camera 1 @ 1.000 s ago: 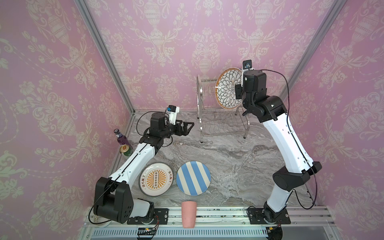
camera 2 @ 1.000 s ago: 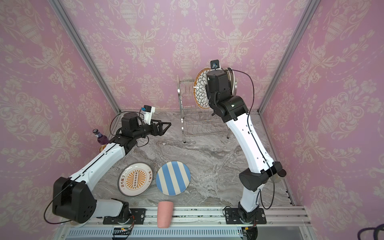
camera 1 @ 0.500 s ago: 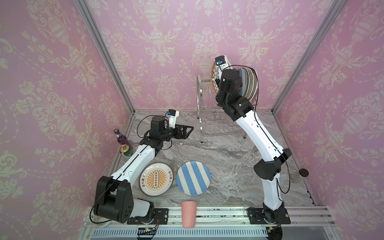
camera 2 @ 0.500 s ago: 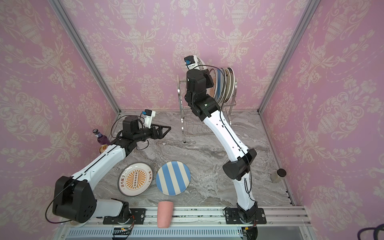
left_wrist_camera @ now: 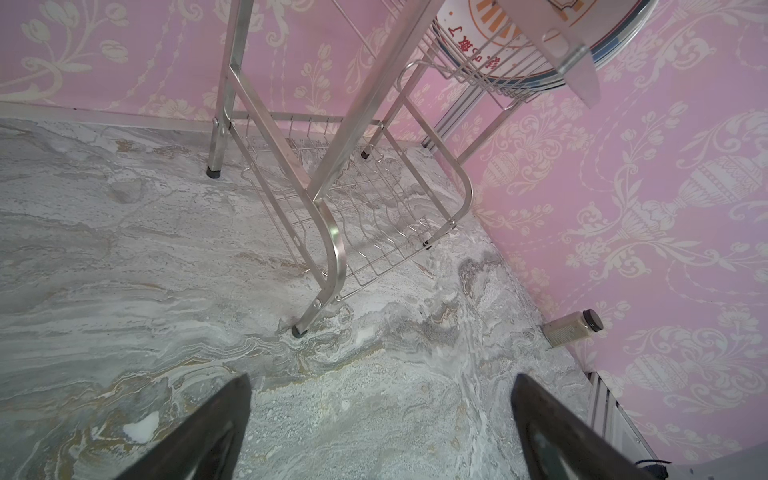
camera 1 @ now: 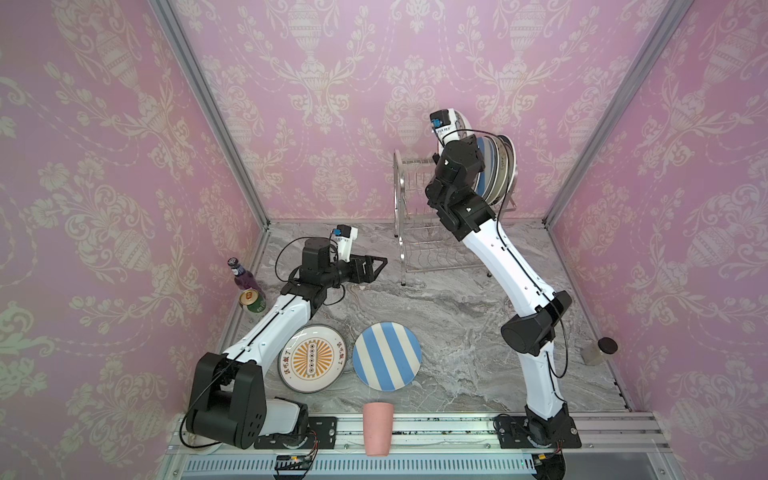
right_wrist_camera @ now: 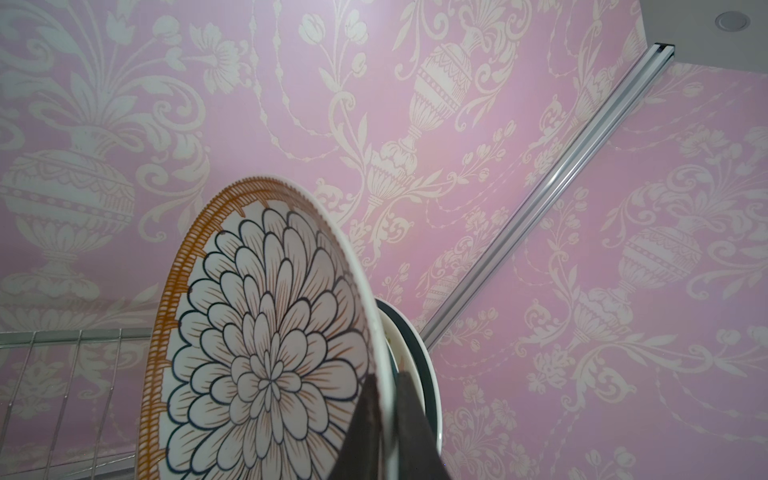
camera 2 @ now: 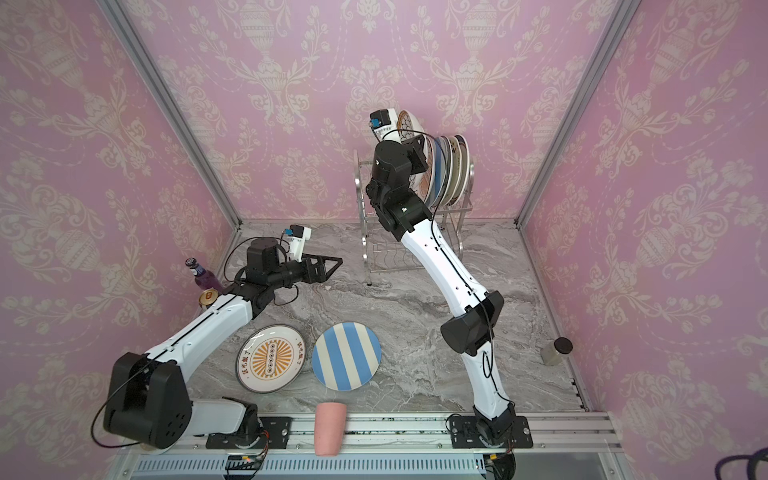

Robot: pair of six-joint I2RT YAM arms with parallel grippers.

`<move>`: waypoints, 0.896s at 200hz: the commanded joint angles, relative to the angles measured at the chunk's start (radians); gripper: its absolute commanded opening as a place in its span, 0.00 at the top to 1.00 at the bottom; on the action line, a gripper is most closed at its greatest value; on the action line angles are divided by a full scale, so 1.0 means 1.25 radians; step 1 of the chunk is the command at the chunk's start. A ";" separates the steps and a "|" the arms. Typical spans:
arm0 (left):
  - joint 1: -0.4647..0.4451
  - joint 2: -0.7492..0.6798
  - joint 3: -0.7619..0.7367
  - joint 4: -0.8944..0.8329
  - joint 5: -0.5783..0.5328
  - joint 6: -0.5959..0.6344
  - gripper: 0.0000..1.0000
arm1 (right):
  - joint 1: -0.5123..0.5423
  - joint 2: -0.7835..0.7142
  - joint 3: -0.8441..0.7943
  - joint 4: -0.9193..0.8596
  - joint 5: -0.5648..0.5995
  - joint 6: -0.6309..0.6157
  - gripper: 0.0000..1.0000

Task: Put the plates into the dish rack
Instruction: 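Lower the floral plate into the rack's upper tier beside the other plates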

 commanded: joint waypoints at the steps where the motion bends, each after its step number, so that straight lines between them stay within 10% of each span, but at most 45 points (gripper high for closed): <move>1: 0.007 -0.026 -0.013 0.012 0.019 -0.017 0.01 | -0.005 -0.006 0.000 0.121 0.012 -0.007 1.00; 179: 0.031 -0.019 -0.017 0.020 0.041 -0.012 0.01 | -0.030 0.024 -0.056 0.100 0.039 0.044 1.00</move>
